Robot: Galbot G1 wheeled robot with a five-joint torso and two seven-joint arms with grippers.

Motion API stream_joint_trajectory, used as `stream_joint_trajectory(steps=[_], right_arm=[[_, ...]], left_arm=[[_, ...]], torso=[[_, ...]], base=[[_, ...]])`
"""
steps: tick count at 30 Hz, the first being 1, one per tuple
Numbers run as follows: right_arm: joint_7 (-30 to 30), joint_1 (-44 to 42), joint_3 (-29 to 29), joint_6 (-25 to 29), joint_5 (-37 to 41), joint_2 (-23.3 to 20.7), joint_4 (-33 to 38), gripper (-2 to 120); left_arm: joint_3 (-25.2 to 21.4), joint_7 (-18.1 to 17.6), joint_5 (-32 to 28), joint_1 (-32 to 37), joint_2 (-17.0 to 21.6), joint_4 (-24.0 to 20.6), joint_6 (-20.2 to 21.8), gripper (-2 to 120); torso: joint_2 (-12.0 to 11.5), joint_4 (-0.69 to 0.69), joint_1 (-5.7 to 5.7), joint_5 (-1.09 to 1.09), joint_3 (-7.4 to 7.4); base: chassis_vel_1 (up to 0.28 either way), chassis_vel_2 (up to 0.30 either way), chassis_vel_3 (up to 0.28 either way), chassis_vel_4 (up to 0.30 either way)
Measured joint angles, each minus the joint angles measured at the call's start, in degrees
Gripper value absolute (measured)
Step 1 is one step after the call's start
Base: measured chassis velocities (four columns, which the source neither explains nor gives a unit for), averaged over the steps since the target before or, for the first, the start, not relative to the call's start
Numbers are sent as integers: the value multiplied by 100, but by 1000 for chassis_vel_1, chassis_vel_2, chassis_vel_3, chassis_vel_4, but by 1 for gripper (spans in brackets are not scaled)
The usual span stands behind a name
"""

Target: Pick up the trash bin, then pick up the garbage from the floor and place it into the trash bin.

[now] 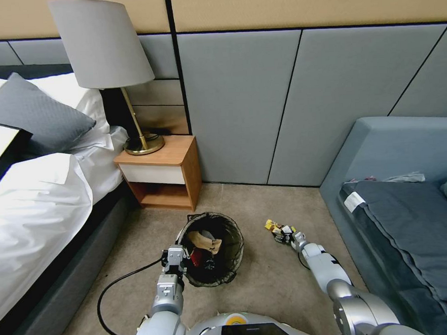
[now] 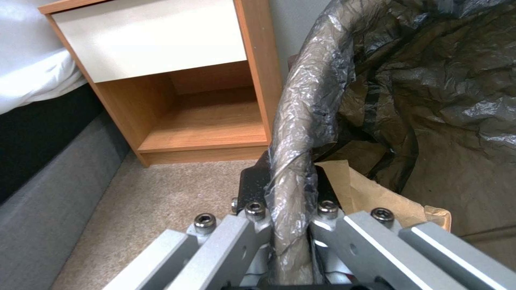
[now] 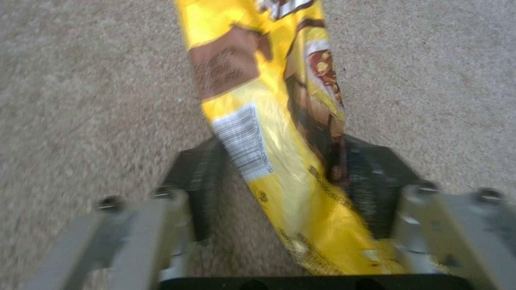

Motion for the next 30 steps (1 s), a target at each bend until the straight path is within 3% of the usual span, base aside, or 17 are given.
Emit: stream_joint_trajectory(steps=[2,7,9,11,12,18,23,27,28,29,30], right_arm=[[0,42,-3,94,12,-5,-122,35],[11,32,-3,119,41,-29,-122,21],[21,12,-2,132,65,-40,-95,9],[25,9,-2,134,73,-42,-90,7],[49,-1,-5,157,112,-48,-71,0],[119,-113,-52,257,342,-31,136,0],[173,-432,-139,262,769,-12,764,0],[185,-999,-229,219,1317,-25,1757,0],[186,-1320,-265,160,1569,-40,2399,0],[186,-1320,-265,160,1569,-40,2399,0],[187,-2009,-341,39,2062,-98,4008,0]], left_arm=[[-3,0,0,8,-3,-5,0,0],[-2,0,2,0,-4,-2,0,0],[7,1,2,-21,-5,13,0,0],[8,1,2,-24,-5,15,0,0],[9,1,1,-34,-4,23,0,0],[18,2,-1,-56,-4,48,0,0],[28,2,-7,-75,1,74,0,0],[32,2,-14,-85,12,85,0,0],[35,2,-24,-97,19,95,0,0],[35,2,-24,-97,19,95,0,0],[51,4,-42,-124,33,133,0,0]], torso=[[0,-1,0,0,0],[0,-3,0,-5,0],[0,-6,0,-2,0],[0,-6,0,-2,0],[0,-7,0,-6,1],[-1,-4,0,-3,1],[0,-2,0,-3,1],[0,-4,0,-2,1],[0,-5,0,-2,1],[0,-5,0,-2,1],[0,-4,0,-5,0]], base=[[0,0,0,0],[0,0,0,0],[0,0,0,0],[0,0,0,0],[0,0,0,0],[0,0,0,0],[0,0,0,0],[0,0,0,0],[0,0,0,0],[0,0,0,0],[0,0,0,0]])
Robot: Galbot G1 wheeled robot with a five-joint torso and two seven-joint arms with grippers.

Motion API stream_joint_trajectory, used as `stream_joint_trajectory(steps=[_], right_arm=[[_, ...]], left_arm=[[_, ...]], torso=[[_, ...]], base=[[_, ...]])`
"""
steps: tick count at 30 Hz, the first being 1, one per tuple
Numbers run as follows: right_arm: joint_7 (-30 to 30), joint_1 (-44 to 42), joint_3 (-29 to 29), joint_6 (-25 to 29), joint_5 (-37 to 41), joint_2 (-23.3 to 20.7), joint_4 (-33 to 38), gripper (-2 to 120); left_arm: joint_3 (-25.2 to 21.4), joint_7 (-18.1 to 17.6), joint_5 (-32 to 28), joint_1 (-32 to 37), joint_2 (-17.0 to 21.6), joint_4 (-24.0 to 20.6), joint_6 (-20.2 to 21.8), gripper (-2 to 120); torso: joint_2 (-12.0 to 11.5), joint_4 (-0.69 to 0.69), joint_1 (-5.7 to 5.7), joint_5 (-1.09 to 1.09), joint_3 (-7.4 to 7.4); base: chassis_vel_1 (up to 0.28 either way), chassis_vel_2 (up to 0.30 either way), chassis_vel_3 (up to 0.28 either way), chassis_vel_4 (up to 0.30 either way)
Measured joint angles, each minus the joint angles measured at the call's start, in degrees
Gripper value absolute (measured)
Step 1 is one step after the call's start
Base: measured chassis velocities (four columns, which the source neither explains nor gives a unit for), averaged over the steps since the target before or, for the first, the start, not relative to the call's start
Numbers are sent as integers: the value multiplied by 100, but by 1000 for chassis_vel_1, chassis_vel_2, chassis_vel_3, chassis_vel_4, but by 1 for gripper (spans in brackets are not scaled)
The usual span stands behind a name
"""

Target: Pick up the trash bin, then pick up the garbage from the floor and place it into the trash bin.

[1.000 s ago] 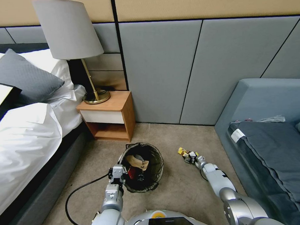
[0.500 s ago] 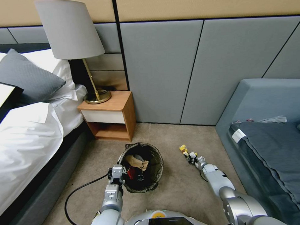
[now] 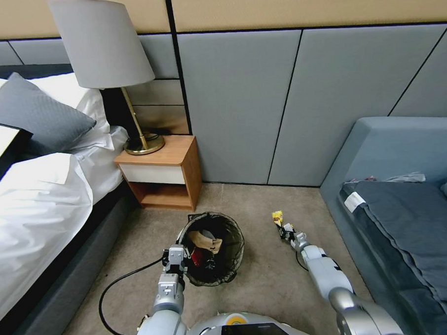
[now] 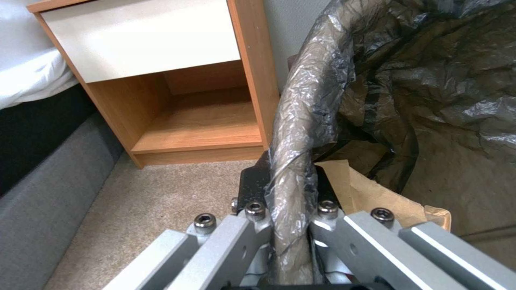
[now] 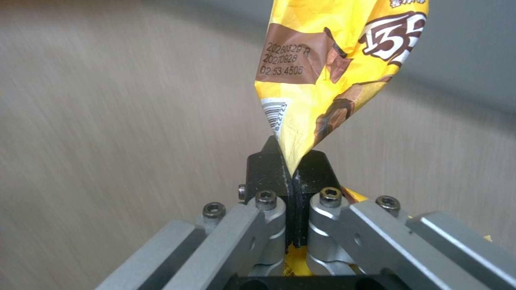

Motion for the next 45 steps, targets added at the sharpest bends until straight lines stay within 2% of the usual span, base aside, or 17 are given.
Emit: stream_joint_trajectory(steps=[2,3,4,6,7,9,10,13,14,17,18,19,21,24,29,45], right_arm=[[0,-284,-36,-73,206,-35,781,0],[0,-284,-36,-73,206,-35,781,0],[-9,-607,-64,-124,416,-76,1614,0],[-75,-952,-115,-134,638,-107,2387,0],[-75,-952,-115,-134,638,-107,2387,0],[-327,-1447,-236,-99,1058,-139,3590,0],[-327,-1447,-236,-99,1058,-139,3590,0],[-675,-1860,-543,-21,1428,-221,4541,0],[-675,-1860,-543,-21,1428,-221,4541,0],[-761,-2106,-1103,-4,1542,-395,5093,0],[-761,-2106,-1103,-4,1542,-395,5093,0],[-670,-2164,-1481,-11,1400,-451,5216,0],[-622,-2172,-1549,-21,1337,-457,5228,0],[-328,-2196,-2082,-109,727,-458,5133,0],[-261,-2196,-2350,-77,478,-304,4817,0],[-156,-1989,-2428,25,345,-41,4053,0]], left_arm=[[9,1,-4,-16,4,16,0,0],[9,1,-4,-16,4,16,0,0],[19,2,-18,-27,11,19,1,0],[26,3,-42,-43,24,19,4,0],[26,3,-42,-43,24,19,4,0],[53,7,-56,-73,39,19,8,0],[53,7,-56,-73,39,19,8,0],[85,14,-65,-95,47,31,12,0],[85,14,-65,-95,47,31,12,0],[110,20,-65,-113,49,37,14,0],[110,20,-65,-113,49,37,14,0],[116,22,-65,-118,50,38,14,0],[116,22,-65,-119,50,38,14,0],[106,24,-65,-118,46,36,15,0],[96,26,-65,-121,35,30,18,0],[143,34,-48,-140,2,33,20,0]], torso=[[0,2,0,3,0],[0,2,0,3,0],[0,3,0,-4,0],[0,1,0,2,0],[0,1,0,2,0],[0,0,0,-2,0],[0,0,0,-2,0],[0,0,0,-1,-1],[0,0,0,-1,-1],[0,0,0,-1,-1],[0,0,0,-1,-1],[0,1,0,1,-1],[0,1,0,2,0],[0,1,0,1,0],[0,1,0,2,0],[0,1,0,2,0]], base=[[0,0,0,0],[0,0,0,0],[0,0,0,0],[0,0,0,0],[0,0,0,0],[0,0,0,0],[0,0,0,0],[0,0,0,0],[0,0,0,0],[0,0,0,0],[0,0,0,0],[0,0,0,0],[0,0,0,0],[0,0,0,0],[0,0,0,0],[0,0,0,0]])
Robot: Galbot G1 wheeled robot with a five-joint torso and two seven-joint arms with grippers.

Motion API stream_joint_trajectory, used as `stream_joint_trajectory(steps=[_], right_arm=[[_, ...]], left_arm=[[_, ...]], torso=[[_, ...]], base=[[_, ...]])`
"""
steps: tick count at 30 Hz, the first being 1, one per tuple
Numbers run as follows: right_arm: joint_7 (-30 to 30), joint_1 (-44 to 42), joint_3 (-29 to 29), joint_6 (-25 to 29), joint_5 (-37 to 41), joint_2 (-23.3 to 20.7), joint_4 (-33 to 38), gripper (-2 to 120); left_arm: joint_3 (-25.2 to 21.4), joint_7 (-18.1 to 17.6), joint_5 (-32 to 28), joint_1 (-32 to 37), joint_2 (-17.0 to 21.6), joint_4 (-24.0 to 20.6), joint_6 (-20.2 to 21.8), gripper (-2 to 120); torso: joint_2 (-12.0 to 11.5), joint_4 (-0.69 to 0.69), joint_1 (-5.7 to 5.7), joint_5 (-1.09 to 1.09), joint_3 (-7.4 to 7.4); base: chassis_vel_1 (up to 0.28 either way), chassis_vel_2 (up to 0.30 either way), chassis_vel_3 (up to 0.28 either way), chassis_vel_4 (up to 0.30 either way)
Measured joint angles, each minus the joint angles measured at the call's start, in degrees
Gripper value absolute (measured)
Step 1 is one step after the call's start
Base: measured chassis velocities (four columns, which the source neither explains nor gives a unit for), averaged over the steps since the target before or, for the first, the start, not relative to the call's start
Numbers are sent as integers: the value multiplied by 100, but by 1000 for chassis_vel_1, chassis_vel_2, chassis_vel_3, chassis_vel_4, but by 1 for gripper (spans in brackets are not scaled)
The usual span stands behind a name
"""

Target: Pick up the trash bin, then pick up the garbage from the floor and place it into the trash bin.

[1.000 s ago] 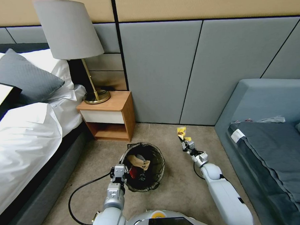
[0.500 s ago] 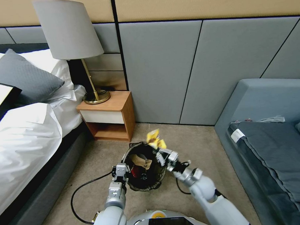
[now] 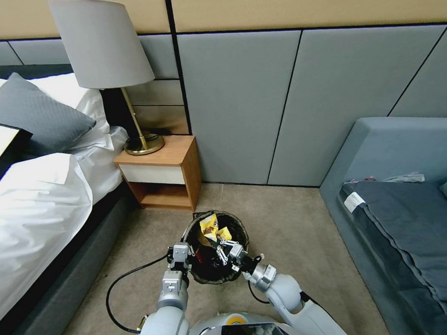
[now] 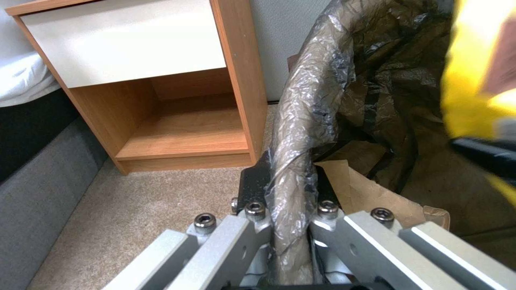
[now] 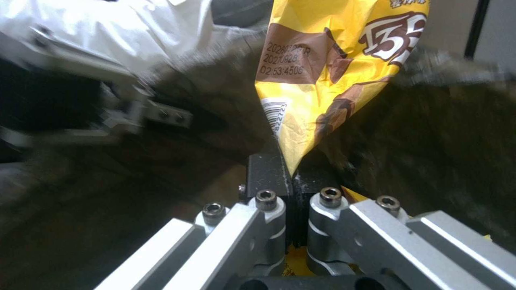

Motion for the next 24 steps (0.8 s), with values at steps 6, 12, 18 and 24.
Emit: stream_joint_trajectory(steps=[6,12,18,24], right_arm=[[106,41,39,45,-51,50,-225,7],[140,64,63,57,-57,77,-269,25],[140,46,74,57,-72,84,-272,54],[138,14,72,57,-75,63,-249,76]], left_arm=[[-1,1,2,7,0,-19,0,0],[4,1,2,5,-5,-23,0,0],[3,3,2,-2,-6,-24,0,0],[8,4,2,-1,-1,-28,0,0]], torso=[[0,0,0,0,1],[0,0,0,0,1],[0,0,0,0,1],[0,0,0,0,1]], base=[[0,0,0,0],[0,0,0,0],[0,0,0,0],[0,0,0,0]])
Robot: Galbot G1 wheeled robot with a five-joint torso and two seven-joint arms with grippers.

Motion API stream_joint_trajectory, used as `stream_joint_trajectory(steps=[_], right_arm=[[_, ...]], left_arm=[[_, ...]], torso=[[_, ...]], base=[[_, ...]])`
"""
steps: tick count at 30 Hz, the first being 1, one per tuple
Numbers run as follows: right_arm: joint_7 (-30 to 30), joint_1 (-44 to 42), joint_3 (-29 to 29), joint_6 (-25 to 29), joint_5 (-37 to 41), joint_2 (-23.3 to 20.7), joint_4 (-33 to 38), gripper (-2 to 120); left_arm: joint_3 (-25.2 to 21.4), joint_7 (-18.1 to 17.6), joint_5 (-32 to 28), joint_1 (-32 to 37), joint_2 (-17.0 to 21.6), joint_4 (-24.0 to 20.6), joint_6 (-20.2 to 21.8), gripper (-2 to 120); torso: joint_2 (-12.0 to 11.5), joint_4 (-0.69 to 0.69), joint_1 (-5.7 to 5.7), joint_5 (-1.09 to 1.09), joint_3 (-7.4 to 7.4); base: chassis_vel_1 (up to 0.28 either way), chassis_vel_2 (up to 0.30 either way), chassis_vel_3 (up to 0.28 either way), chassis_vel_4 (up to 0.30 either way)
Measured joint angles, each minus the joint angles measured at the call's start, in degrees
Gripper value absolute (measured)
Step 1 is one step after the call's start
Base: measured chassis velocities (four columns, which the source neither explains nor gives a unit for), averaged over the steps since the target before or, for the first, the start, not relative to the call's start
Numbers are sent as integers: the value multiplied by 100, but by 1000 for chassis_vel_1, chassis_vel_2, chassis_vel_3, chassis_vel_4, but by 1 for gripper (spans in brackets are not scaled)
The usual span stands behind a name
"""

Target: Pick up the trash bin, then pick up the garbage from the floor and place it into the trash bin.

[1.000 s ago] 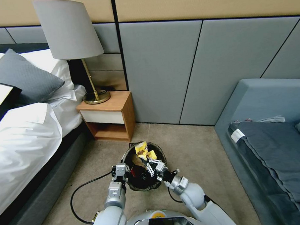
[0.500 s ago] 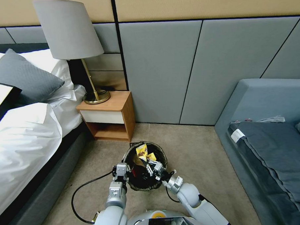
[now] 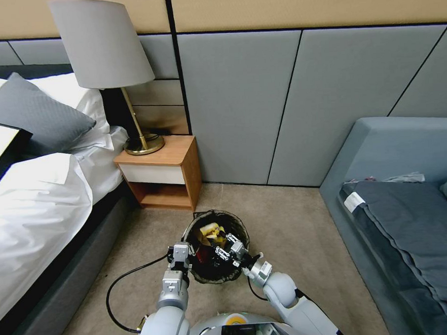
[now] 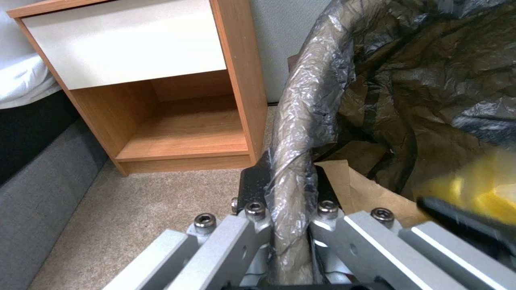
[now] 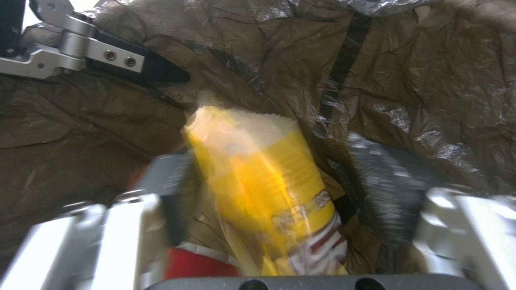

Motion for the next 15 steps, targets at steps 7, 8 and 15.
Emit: stream_joint_trajectory(steps=[7,8,15], right_arm=[[-5,-35,-5,0,-15,-24,13,96],[-5,-44,-5,0,-20,-28,13,99],[9,-115,17,19,-103,-52,175,100]], left_arm=[[12,4,-1,-12,8,-2,0,0],[13,4,-2,-15,11,-2,0,0],[1,6,-16,-23,29,-3,0,0]], torso=[[0,0,0,0,0],[0,0,0,0,0],[0,0,0,0,0]], base=[[0,0,0,0],[0,0,0,0],[0,0,0,0]])
